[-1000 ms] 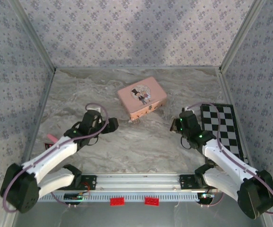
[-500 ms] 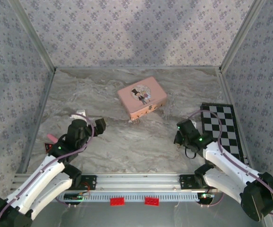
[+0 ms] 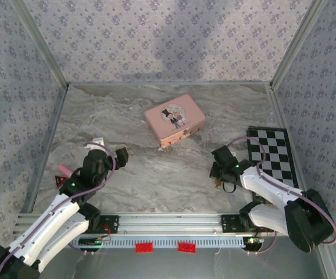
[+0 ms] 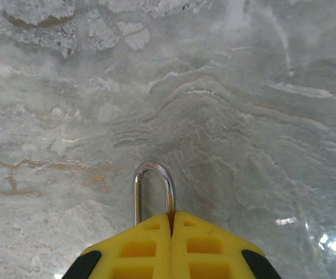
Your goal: Unlock a padlock with a key
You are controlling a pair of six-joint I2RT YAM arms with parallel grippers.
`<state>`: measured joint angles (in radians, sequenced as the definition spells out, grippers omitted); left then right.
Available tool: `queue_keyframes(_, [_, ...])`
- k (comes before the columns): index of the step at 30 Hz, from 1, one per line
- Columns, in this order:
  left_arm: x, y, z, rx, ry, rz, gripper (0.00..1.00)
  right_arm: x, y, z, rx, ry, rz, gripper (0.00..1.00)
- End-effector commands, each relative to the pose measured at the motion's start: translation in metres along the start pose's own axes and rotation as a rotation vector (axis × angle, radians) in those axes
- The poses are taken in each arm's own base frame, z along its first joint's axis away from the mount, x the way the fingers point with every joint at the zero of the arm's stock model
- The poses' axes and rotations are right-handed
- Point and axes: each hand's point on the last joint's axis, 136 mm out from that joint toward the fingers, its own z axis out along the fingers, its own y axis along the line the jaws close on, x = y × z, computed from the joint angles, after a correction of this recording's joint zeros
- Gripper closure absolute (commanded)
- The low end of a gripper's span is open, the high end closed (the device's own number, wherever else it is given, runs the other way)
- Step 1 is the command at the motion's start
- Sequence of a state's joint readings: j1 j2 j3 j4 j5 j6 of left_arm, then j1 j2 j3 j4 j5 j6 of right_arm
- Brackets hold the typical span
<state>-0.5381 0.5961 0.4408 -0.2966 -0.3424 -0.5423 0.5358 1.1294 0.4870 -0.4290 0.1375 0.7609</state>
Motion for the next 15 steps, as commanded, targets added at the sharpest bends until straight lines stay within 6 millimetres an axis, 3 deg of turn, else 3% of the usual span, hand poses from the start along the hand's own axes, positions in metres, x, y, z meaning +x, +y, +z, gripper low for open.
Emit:
queue_keyframes(1, [-0.002, 0.007, -0.002, -0.030, -0.014, 0.009, 0.00, -0.002, 0.010, 0.003, -0.030, 0.007, 0.012, 1.00])
queue_keyframes(4, [-0.002, 0.009, -0.003, -0.034, -0.016, 0.008, 0.00, -0.003, 0.010, 0.004, -0.028, 0.006, 0.013, 0.96])
queue_keyframes(12, [-0.005, 0.013, -0.004, -0.052, -0.032, -0.008, 0.00, -0.009, 0.004, -0.010, -0.008, -0.032, 0.000, 0.65])
queue_keyframes(15, [-0.009, 0.016, -0.006, -0.073, -0.045, -0.005, 0.00, -0.015, 0.003, -0.023, -0.004, -0.052, -0.018, 0.52])
